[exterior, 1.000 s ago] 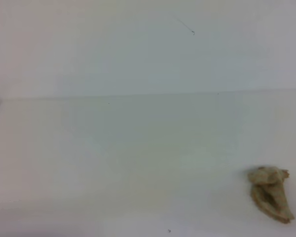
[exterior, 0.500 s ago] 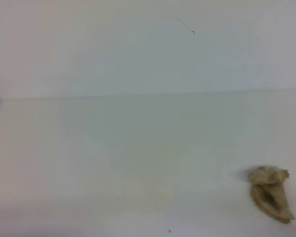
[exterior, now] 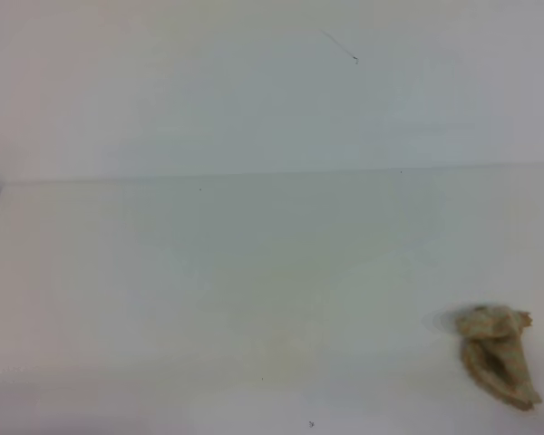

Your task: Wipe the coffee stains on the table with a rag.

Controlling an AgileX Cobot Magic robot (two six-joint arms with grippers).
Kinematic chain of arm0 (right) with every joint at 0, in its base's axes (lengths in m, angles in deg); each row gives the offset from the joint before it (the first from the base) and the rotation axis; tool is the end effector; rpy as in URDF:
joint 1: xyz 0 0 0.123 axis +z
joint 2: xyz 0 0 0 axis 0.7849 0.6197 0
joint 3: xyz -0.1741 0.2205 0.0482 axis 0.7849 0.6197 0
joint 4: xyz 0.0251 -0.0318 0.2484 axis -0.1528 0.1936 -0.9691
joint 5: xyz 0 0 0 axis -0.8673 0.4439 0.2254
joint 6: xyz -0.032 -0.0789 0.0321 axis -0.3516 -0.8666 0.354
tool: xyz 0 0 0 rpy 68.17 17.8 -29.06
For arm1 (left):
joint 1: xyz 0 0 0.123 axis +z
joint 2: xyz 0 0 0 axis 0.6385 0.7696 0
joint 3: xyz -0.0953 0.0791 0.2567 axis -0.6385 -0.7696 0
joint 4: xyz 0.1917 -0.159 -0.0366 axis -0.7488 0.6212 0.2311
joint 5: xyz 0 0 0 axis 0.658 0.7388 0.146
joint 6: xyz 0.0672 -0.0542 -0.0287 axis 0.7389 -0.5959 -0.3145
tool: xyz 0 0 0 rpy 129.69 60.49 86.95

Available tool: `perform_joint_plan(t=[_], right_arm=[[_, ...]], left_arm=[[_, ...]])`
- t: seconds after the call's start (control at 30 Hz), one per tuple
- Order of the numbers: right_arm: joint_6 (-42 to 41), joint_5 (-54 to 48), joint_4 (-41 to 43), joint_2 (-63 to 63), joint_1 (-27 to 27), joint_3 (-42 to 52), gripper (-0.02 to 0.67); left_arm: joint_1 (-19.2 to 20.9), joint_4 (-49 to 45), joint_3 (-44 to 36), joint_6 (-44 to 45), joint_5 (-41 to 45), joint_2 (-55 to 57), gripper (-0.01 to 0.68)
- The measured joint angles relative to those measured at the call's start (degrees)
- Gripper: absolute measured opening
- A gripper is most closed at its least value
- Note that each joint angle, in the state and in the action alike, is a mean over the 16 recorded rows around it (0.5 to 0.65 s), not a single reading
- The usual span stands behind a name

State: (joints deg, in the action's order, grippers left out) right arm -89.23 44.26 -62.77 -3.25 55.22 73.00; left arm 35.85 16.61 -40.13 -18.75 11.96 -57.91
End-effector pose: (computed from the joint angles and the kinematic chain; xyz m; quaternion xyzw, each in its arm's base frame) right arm 0.0526 0.0016 0.1833 -0.0691 0.7770 -0.0289 0.6250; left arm 0.0535 -0.0072 0.1760 -0.0408 0.7783 -0.1003 0.6185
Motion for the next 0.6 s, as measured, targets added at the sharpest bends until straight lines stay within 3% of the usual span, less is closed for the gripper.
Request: perform_joint_plan(t=[0.6], right_arm=[[0.0, 0.0, 0.0, 0.1, 0.0, 0.0, 0.0]], left_arm=[[0.0, 0.0, -0.1, 0.0, -0.1, -0.1, 0.001]])
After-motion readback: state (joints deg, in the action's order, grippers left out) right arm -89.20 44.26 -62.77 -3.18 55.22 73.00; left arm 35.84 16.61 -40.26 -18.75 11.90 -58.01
